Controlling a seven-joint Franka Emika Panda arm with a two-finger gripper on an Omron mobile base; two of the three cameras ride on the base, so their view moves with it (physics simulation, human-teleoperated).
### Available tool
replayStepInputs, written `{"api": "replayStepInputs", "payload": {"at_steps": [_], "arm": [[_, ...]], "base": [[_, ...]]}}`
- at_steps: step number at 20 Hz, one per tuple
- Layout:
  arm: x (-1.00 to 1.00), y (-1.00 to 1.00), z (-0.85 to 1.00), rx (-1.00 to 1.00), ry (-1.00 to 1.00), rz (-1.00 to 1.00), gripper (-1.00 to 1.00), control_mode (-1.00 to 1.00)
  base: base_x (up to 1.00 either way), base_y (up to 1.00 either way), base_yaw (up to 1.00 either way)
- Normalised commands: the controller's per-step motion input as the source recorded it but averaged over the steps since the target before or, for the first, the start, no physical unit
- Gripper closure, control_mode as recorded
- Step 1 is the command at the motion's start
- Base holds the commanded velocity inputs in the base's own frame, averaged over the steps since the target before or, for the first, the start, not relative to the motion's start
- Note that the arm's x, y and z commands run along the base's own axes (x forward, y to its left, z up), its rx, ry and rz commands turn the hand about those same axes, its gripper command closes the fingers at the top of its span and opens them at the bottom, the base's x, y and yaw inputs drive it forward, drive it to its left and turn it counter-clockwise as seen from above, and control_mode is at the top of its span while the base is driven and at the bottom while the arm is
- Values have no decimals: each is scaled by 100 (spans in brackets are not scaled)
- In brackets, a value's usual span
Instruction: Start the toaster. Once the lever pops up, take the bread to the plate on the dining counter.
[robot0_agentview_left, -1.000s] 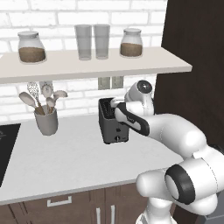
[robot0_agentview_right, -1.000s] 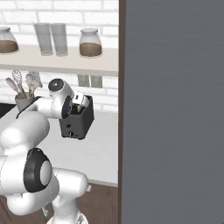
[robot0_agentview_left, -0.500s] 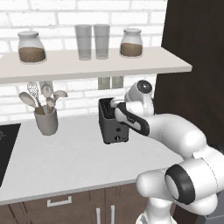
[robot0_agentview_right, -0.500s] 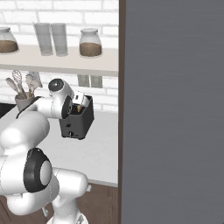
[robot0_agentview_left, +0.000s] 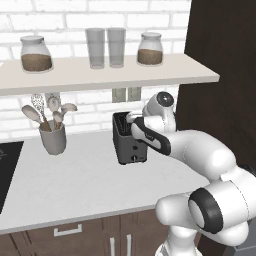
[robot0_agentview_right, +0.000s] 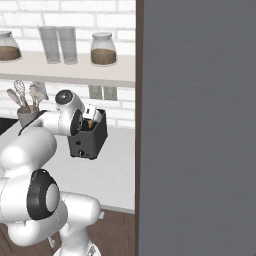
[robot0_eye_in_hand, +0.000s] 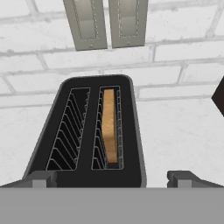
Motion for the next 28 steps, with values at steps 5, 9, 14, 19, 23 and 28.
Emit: {"api": "replayStepInputs", "payload": {"at_steps": [5,9,14,19,23,28], "arm": [[0,0,0,0,0,0,-100,-100],[0,0,0,0,0,0,-100,-100],[0,0,0,0,0,0,-100,-100],[0,0,0,0,0,0,-100,-100],[0,0,0,0,0,0,-100,-100],[0,0,0,0,0,0,-100,-100]], "base": [[0,0,0],[0,0,0],[0,0,0],[0,0,0],[0,0,0],[0,0,0]]}}
